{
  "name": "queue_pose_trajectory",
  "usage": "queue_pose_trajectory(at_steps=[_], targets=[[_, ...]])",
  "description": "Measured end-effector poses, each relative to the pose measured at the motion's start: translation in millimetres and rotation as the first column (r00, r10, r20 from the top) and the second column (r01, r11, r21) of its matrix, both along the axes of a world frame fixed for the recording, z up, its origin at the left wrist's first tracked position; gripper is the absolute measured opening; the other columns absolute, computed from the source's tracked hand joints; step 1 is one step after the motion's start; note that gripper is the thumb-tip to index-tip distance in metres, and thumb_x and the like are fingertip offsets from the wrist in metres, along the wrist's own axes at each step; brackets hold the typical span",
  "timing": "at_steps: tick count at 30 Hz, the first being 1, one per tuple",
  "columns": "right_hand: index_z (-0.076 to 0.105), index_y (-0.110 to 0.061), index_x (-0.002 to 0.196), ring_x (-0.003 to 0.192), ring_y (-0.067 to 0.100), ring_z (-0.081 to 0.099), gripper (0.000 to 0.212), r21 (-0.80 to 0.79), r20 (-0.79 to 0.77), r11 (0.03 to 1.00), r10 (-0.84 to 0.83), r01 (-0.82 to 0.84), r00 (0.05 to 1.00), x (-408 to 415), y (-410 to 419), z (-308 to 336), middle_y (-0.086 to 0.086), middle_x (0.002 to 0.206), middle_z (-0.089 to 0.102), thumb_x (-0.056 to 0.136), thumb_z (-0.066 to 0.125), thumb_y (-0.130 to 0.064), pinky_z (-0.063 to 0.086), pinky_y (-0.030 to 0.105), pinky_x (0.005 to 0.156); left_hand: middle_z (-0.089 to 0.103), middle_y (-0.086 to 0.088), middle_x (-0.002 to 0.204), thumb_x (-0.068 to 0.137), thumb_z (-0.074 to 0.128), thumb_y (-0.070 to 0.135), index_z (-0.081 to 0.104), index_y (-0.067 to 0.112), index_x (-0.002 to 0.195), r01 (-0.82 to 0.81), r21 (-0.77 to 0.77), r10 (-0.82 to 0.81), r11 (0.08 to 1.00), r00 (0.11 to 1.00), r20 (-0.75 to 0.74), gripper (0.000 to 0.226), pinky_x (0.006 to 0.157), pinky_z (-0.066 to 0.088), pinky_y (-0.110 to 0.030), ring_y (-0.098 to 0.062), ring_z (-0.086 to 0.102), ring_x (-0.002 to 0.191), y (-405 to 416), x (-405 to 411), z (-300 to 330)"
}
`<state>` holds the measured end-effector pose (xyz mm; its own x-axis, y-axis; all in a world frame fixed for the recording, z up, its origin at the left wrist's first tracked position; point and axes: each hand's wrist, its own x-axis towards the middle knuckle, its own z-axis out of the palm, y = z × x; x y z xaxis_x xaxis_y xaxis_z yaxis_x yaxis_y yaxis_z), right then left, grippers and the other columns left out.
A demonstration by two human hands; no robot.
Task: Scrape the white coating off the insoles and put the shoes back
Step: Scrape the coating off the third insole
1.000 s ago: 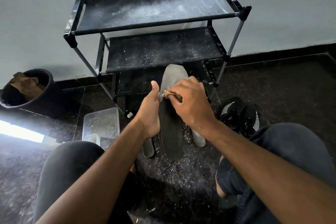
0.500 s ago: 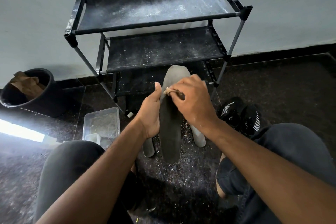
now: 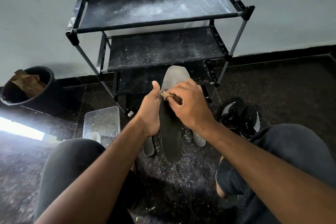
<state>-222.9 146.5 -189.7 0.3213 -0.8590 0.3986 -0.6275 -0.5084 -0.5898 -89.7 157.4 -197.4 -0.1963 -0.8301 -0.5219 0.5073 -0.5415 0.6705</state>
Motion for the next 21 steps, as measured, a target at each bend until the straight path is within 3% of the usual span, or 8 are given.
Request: queue_pose_trajectory(at_steps=[3,5,8,10,15,17,21], targets=[[0.076,-0.018,0.091,0.089,0.008,0.044,0.015,0.015,-0.015,0.993,0.117,-0.117,0.993,4.5,8.3,-3.1,-0.008,0.084,0.063,0.083,0.064,-0.020,0.032,0.031,0.079,0.075,-0.016,0.113,0.102,0.023,0.072,0.079,0.011,0.111,-0.031,0.010,0.031,0.999,0.999,0.011,0.083,0.090,0.057,-0.043,-0.028,0.074,0.103,-1.8,3.1,-3.2],[0.077,-0.019,0.091,0.089,0.006,0.043,0.015,0.007,-0.038,0.991,0.133,-0.132,0.990,4.7,8.3,-2.1,-0.010,0.083,0.063,0.083,0.064,-0.021,0.029,0.029,0.078,0.074,-0.016,0.115,0.102,0.023,0.072,0.077,0.012,0.117,-0.034,0.014,0.034,0.999,0.999,0.020,0.083,0.092,0.056,-0.044,-0.028,0.074,0.106,-2.1,4.0,-4.6],[0.076,-0.020,0.092,0.092,0.014,0.051,0.009,-0.045,-0.012,0.999,0.017,-0.017,1.000,-0.1,0.5,0.6,-0.009,0.087,0.065,0.087,0.069,-0.022,0.038,0.038,0.081,0.071,-0.018,0.121,0.101,0.024,0.073,0.064,0.008,0.136,0.000,0.002,0.000,1.000,1.000,0.008,0.085,0.099,0.054,-0.046,-0.030,0.069,0.114,-0.7,1.5,-4.6],[0.076,-0.022,0.095,0.094,0.013,0.050,0.009,-0.016,0.027,0.998,-0.057,0.057,0.998,-2.4,-3.4,2.8,-0.011,0.090,0.067,0.089,0.071,-0.024,0.039,0.040,0.084,0.071,-0.019,0.122,0.102,0.020,0.072,0.064,0.007,0.135,0.025,-0.008,-0.025,1.000,1.000,-0.003,0.085,0.100,0.053,-0.043,-0.029,0.069,0.114,0.7,-1.0,-3.4],[0.076,-0.017,0.085,0.089,0.012,0.050,0.011,0.028,0.000,0.994,0.110,-0.110,0.994,4.3,10.9,1.9,-0.008,0.082,0.065,0.083,0.066,-0.022,0.039,0.041,0.082,0.066,-0.021,0.135,0.096,0.027,0.080,0.065,0.008,0.136,-0.021,-0.034,0.023,0.999,0.997,0.067,0.091,0.110,0.049,-0.050,-0.035,0.064,0.126,-3.9,5.7,-1.4],[0.076,-0.018,0.083,0.089,0.012,0.050,0.013,0.038,-0.042,0.985,0.167,-0.166,0.985,5.9,13.3,1.7,-0.009,0.081,0.063,0.082,0.064,-0.025,0.036,0.039,0.082,0.070,-0.018,0.130,0.097,0.028,0.079,0.067,0.008,0.133,-0.041,-0.045,0.045,0.998,0.994,0.096,0.089,0.106,0.053,-0.046,-0.032,0.068,0.121,-5.0,8.2,0.0],[0.075,-0.019,0.085,0.090,0.017,0.051,0.013,-0.081,-0.143,0.995,0.040,-0.052,0.989,-0.5,1.7,4.3,-0.007,0.084,0.063,0.085,0.064,-0.026,0.034,0.038,0.079,0.065,-0.022,0.137,0.102,0.030,0.072,0.064,0.008,0.137,-0.012,-0.030,0.013,0.999,0.999,0.038,0.081,0.110,0.049,-0.051,-0.035,0.063,0.127,-2.8,5.8,1.1]])
